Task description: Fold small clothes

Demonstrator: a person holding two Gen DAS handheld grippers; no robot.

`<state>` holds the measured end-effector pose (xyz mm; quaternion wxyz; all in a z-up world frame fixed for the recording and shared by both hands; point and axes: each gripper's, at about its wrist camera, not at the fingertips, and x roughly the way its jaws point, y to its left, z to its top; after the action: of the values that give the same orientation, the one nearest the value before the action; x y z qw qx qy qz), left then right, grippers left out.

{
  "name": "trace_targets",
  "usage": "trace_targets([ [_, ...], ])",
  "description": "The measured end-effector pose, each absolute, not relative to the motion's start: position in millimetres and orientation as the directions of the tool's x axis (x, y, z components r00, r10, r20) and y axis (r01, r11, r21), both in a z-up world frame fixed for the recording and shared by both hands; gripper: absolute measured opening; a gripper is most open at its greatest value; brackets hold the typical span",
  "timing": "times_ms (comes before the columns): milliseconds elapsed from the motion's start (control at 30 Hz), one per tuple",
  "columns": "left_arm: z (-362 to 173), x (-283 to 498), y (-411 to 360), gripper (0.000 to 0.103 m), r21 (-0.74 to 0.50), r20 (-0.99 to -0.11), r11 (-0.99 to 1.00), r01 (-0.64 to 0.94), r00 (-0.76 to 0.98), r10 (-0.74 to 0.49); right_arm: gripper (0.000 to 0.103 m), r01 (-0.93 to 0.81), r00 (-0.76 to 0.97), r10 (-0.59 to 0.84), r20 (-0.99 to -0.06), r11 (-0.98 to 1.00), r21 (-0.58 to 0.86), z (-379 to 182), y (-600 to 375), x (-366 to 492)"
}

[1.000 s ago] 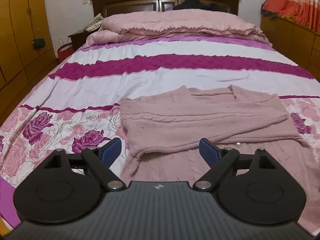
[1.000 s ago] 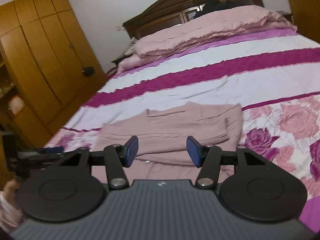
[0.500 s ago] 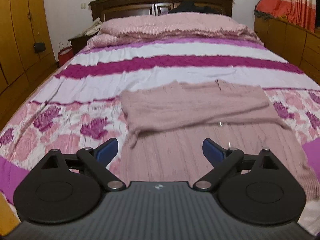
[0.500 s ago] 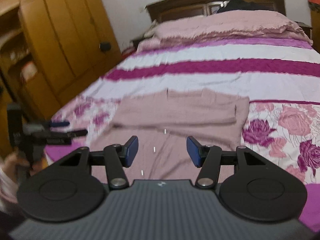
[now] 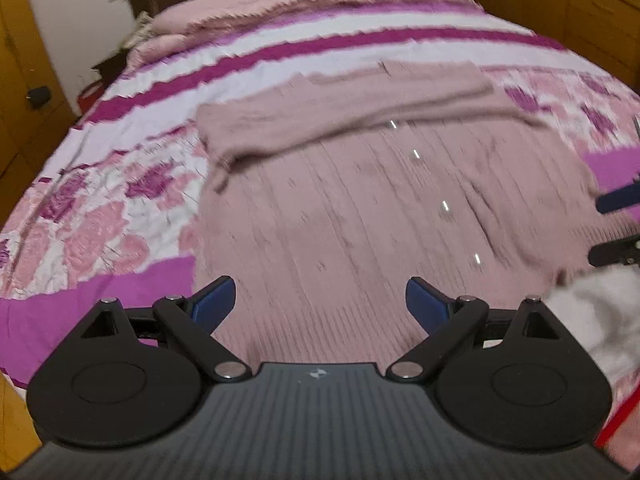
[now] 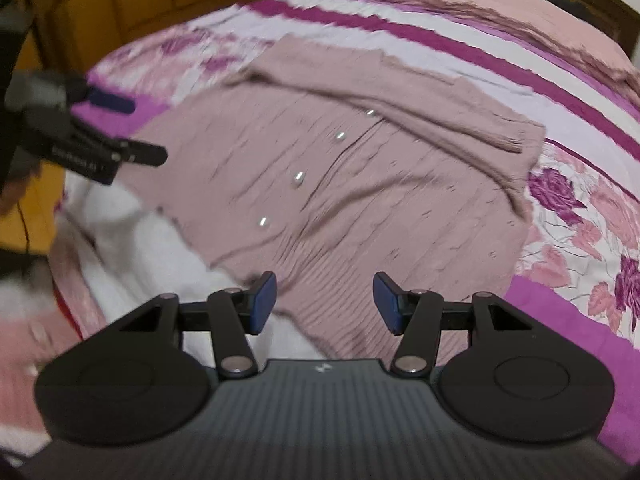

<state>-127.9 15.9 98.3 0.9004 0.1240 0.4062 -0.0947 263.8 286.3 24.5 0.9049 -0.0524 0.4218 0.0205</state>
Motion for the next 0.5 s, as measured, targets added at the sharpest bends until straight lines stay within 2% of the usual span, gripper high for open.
trace_targets([
  [133,84.3,-137.5,16.9,0.096,0.158,-0.773,0.941,0.3,0.631,-0.072,0.056,-0.121,0.627,-0.024,-0.779,0.985,-0.127,11.7,295.4,257.0],
  [333,60.5,-149.5,11.6,0.096,0.261,-0.768,0.902,0.344,0.64,-0.022,0.056,-0.12,0.595,-0.11,-0.796,0.967,-0.223,-11.6,298.8,253.4],
  [500,46.7,-141.6,9.8,0.099,0.262,-0.784,0.901,0.346,0.621,-0.011,0.056,-0.069,0.627,-0.174,-0.759,0.958,-0.277,-21.3,297.0,259.0],
])
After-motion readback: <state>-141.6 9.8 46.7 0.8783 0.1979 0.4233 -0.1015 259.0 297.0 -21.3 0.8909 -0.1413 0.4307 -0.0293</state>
